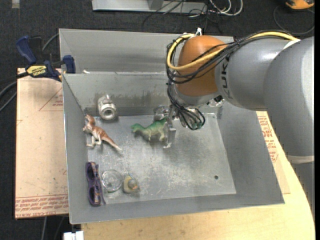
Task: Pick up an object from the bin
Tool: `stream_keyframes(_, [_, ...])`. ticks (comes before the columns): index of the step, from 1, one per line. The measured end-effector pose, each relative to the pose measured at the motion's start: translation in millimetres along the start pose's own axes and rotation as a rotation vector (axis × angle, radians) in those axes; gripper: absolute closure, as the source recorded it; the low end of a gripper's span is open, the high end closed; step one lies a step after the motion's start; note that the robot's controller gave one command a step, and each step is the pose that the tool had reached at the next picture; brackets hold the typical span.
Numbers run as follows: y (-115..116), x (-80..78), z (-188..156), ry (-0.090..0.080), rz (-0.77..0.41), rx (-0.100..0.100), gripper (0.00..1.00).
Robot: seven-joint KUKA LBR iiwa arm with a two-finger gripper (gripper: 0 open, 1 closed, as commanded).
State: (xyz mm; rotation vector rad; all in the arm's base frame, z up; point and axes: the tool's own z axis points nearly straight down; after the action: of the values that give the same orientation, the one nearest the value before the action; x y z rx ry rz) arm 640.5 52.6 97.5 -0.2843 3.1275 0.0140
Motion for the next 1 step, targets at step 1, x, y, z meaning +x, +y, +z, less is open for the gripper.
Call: stream_keyframes(1, [0.2, -0.8, -12.6, -0.003, 0.0, 0.0, 1.0])
